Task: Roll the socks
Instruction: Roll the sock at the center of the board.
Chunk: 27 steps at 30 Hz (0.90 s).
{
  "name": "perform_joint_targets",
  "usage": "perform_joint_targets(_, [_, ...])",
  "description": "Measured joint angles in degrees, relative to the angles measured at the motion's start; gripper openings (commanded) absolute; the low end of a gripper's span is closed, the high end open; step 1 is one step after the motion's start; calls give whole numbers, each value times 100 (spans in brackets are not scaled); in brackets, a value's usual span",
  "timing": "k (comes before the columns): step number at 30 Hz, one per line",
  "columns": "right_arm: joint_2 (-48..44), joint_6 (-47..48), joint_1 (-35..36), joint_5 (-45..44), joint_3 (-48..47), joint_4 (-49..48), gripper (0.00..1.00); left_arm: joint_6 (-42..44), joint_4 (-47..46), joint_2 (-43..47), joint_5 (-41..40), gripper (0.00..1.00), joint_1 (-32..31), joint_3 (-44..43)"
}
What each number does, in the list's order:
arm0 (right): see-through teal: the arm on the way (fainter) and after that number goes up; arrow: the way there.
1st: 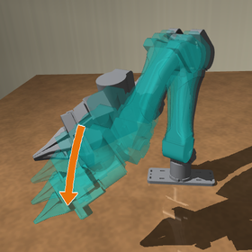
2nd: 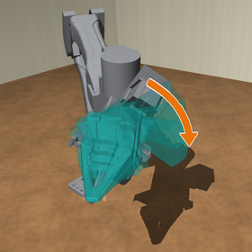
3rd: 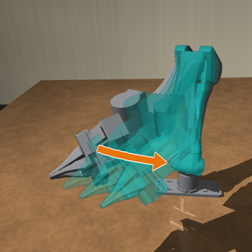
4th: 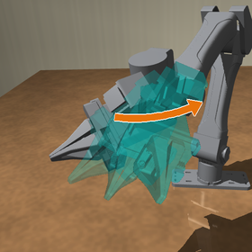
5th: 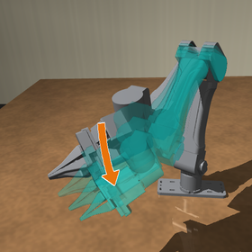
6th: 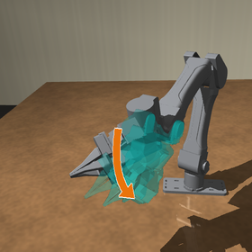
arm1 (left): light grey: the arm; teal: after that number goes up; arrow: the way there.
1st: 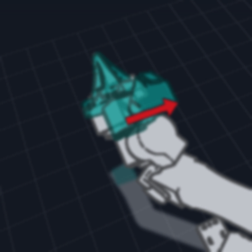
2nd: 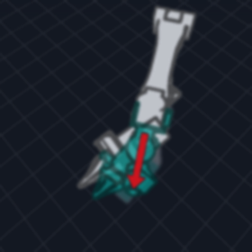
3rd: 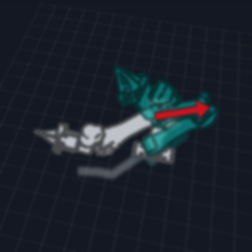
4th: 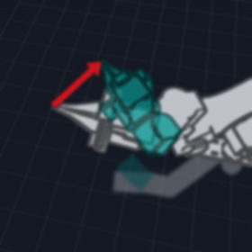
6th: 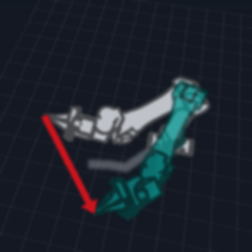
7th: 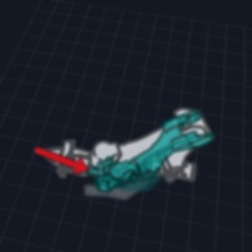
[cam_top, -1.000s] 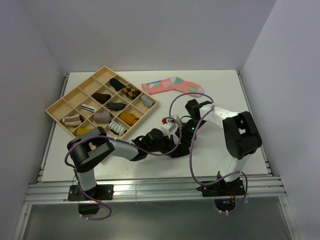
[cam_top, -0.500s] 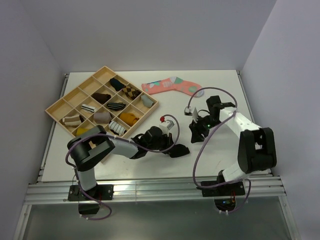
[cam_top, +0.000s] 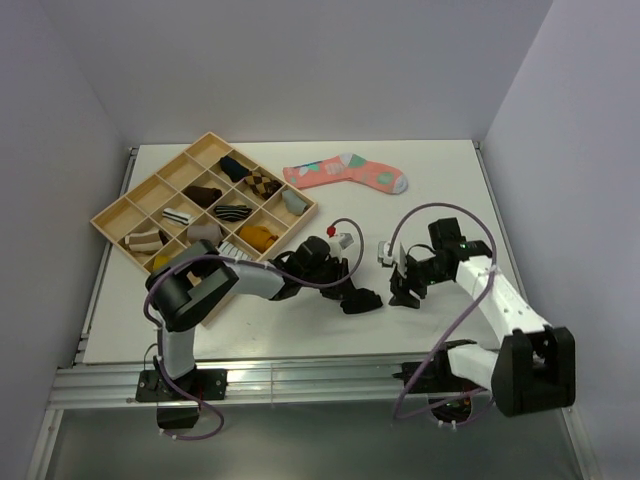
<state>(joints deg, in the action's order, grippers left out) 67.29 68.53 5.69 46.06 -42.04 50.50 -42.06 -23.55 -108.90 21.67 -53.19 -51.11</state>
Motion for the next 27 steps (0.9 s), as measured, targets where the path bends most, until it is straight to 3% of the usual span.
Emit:
perform_joint_targets(7, [-1016, 120, 417, -197, 654, -575, 72, -136, 422, -157, 461, 0, 186, -275])
perform_joint_targets(27, [-581, -59, 2269, -1386, 1154, -1880, 70, -271, 820, -575, 1290, 0, 343, -741])
